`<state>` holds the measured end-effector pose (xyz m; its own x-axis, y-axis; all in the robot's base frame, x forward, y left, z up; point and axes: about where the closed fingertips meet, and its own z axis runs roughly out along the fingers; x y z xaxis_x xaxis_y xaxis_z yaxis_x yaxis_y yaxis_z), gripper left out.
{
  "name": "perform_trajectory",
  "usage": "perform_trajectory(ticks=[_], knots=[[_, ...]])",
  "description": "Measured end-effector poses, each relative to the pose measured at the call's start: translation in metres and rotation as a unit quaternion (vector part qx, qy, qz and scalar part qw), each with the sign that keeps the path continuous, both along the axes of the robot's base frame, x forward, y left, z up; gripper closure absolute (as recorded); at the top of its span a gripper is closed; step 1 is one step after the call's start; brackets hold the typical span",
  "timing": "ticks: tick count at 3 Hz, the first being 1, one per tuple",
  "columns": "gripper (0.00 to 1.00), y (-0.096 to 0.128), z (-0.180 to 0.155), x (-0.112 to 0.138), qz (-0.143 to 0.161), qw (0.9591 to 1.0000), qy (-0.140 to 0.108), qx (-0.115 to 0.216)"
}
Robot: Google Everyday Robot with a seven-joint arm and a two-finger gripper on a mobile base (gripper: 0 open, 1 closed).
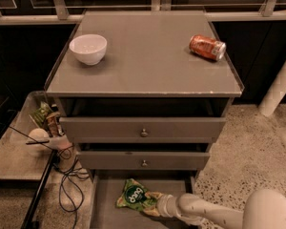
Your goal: Pick green rice chip bag from bottom drawer and place on counter
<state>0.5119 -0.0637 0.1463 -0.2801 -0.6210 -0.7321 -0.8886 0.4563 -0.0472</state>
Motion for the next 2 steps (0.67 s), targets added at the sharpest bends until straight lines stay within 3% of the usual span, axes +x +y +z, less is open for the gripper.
perform_trajectory(ticks=[1,2], knots=[[0.89,0.0000,0.0000,0.0000,0.000,1.0000,0.000,0.000],[1.00,0.0001,0.0001,-0.0001,0.000,1.0000,0.000,0.000]])
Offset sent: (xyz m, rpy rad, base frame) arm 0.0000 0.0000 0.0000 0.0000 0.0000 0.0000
